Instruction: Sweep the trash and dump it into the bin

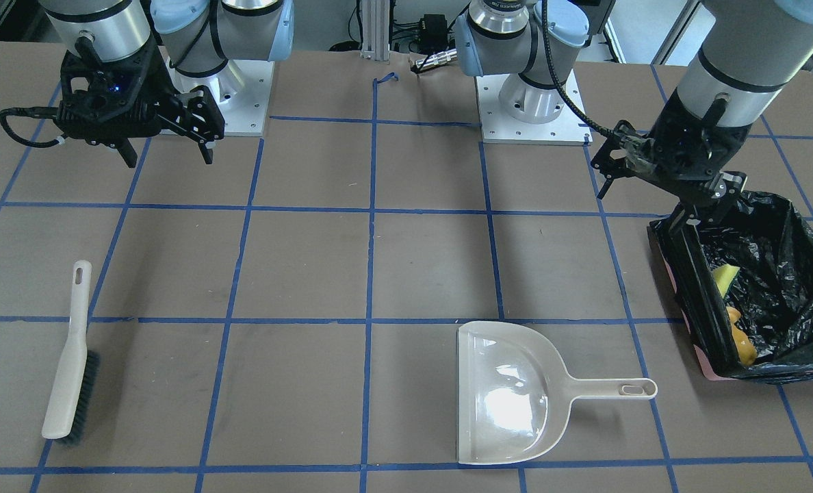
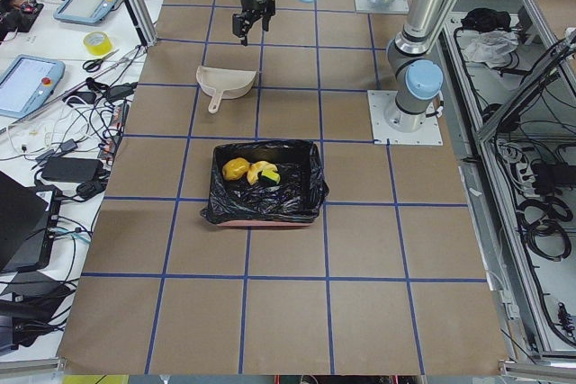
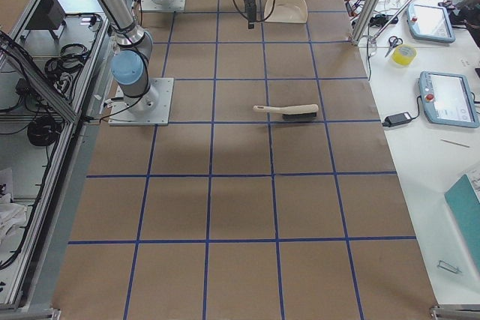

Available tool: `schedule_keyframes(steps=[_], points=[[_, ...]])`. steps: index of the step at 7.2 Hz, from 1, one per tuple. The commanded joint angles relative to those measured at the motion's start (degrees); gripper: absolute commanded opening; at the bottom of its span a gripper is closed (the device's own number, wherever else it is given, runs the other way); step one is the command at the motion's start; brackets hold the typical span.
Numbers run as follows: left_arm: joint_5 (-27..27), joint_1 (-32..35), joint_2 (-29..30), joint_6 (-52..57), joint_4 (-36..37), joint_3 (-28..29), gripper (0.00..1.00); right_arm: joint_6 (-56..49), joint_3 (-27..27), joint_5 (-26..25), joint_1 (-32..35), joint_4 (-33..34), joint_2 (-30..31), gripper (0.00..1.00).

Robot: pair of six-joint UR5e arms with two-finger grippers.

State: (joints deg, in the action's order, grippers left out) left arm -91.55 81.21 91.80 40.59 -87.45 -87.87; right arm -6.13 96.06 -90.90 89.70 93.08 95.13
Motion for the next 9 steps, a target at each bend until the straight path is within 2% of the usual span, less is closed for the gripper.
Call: schedule_keyframes(steps=[1, 3, 4, 9], points=[[0.2, 0.0, -1.5, -16.3, -1.0, 0.0, 1.0, -0.3, 0.0, -0.2, 0.0, 0.0, 0.1, 1.0], [1.5, 5.6, -0.3, -33.3, -0.4, 0.5, 1.0, -0.4, 0.0, -0.2, 0.0, 0.0, 0.1, 1.0], [1.6, 7.4, 0.2, -37.1, 0.8, 0.7, 1.0, -0.4, 0.0, -0.2, 0.0, 0.0, 0.1, 1.0], [0.8, 7.1, -1.7, -36.5, 0.1, -1.1, 1.0, -0.4, 0.0, -0.1, 0.0, 0.1, 0.1, 1.0]])
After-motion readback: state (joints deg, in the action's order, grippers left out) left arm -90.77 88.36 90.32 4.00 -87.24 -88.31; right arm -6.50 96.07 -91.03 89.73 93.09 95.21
